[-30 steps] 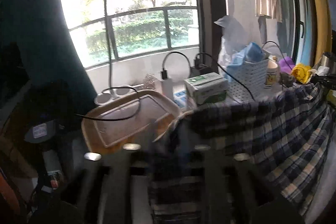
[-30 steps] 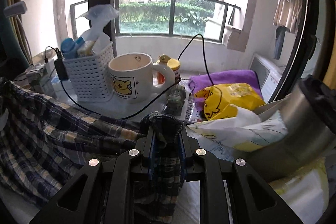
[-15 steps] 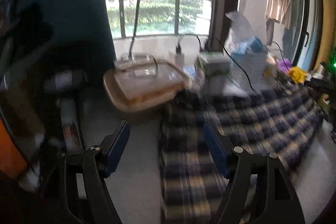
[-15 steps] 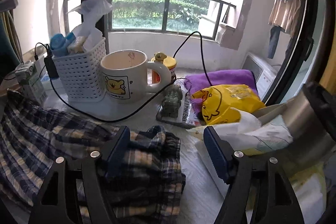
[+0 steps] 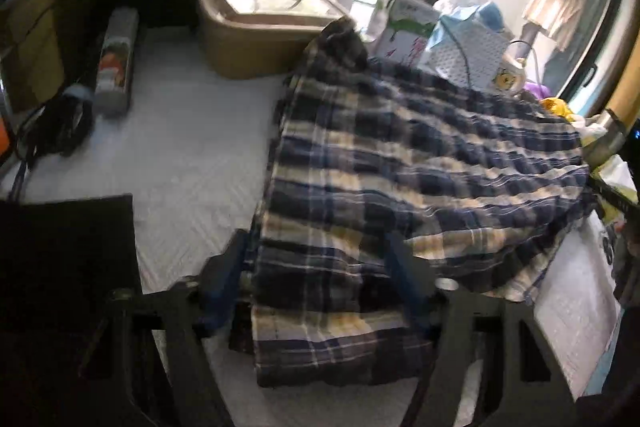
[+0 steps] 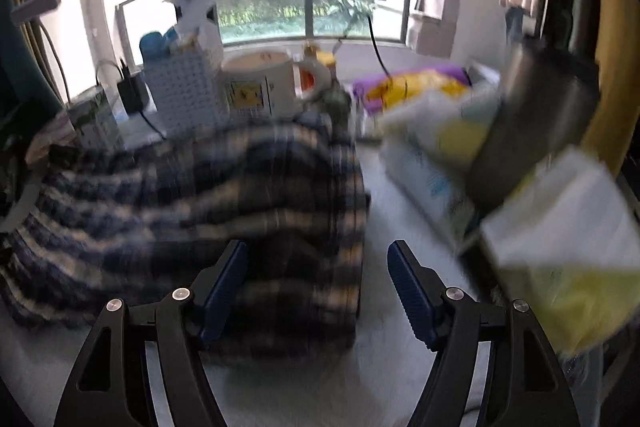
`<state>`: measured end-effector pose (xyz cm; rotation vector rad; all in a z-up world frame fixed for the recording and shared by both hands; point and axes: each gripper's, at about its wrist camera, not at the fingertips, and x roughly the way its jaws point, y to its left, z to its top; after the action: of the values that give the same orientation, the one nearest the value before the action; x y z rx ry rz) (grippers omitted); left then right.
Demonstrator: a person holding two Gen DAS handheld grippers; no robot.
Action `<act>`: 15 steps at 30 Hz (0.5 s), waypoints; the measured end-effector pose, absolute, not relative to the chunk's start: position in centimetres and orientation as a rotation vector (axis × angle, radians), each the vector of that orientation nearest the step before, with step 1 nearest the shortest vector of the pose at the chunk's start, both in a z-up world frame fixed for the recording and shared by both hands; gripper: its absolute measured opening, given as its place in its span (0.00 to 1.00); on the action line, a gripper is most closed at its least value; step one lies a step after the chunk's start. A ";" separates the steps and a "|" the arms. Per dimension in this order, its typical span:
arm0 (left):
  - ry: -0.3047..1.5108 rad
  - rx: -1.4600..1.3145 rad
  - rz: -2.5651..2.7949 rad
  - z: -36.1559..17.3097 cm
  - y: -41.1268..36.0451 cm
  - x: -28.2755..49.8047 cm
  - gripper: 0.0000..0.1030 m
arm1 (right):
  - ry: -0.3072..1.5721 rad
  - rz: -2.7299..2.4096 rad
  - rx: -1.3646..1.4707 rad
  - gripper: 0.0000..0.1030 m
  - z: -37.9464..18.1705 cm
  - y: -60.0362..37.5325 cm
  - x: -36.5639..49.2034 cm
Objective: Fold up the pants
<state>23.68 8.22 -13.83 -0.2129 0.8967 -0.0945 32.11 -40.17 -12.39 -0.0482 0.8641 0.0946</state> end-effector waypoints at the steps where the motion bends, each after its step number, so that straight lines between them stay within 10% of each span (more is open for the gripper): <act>1: 0.889 -0.198 -0.081 -13.8 8.1 23.6 0.47 | 0.881 0.078 -0.047 0.72 -13.1 -40.3 31.9; 5: 0.903 -0.162 -0.055 -13.9 8.0 23.2 0.27 | 0.938 0.089 0.007 0.72 -14.8 -40.3 31.5; 15: 0.762 -0.104 -0.116 -8.7 4.5 18.8 0.27 | 0.951 0.134 -0.017 0.60 -15.4 -39.4 30.7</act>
<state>18.81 4.47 -8.75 -0.1038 0.7617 -0.1160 30.74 -39.37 -15.36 -0.0165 0.9510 0.1344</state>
